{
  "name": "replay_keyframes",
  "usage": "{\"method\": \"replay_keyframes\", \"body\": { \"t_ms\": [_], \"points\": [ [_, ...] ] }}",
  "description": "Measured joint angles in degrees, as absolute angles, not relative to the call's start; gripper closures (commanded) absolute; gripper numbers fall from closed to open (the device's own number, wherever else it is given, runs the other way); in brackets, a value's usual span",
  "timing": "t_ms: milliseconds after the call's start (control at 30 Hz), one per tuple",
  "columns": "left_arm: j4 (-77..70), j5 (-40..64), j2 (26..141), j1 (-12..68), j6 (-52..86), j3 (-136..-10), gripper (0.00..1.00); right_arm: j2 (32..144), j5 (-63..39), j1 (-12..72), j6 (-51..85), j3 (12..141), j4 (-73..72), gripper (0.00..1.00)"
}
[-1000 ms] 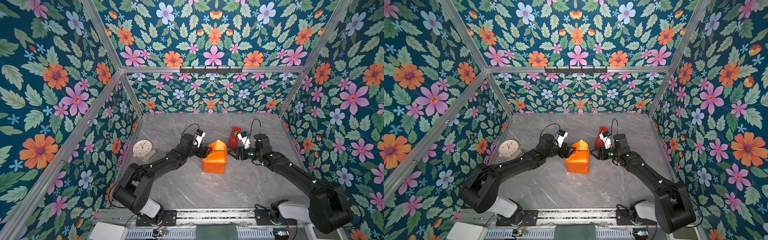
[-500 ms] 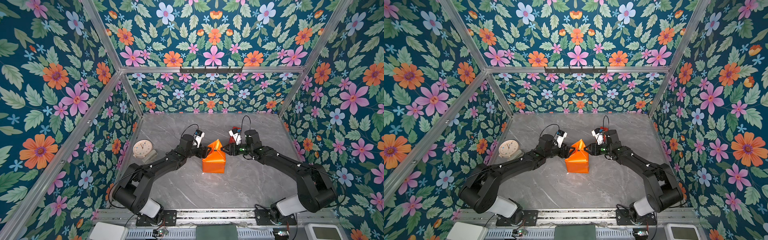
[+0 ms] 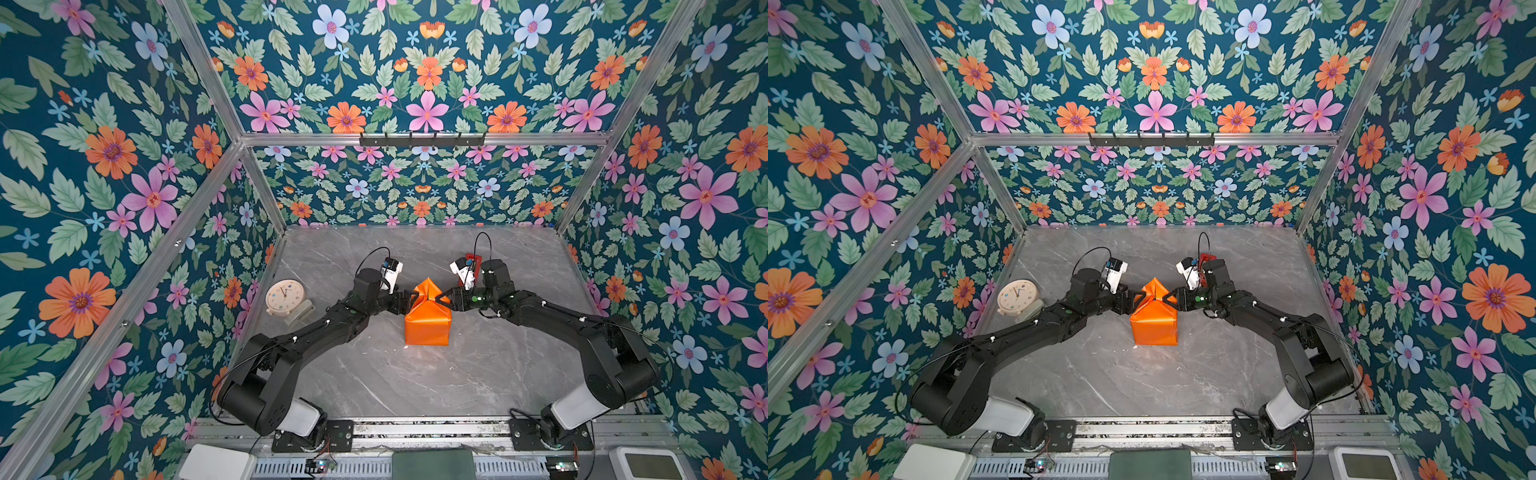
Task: Wrap a gift box in wrapping paper
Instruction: Fold the seventh fold of the wrapping paper on the gift box.
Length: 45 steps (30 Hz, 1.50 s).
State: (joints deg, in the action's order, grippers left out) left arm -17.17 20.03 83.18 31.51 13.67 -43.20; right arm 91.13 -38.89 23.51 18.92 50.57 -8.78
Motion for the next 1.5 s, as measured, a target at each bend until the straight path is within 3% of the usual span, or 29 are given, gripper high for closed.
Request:
{"method": "replay_keyframes", "body": {
  "t_ms": [400, 933, 1500],
  "points": [
    [-16.19, 20.69, 74.81, 31.53, 16.45, -35.97, 0.2, 91.11, -38.85, 23.51, 18.46, 50.5, -8.95, 0.59],
    [-16.36, 22.63, 85.62, 31.62, 14.72, -43.77, 0.21, 90.48, -39.13, 23.62, 16.36, 49.76, -9.23, 0.6],
    [-14.04, 35.11, 91.11, 31.22, -0.62, -51.48, 0.43, 90.78, -40.36, 23.64, 14.94, 50.52, -8.62, 0.65]
  ]
}}
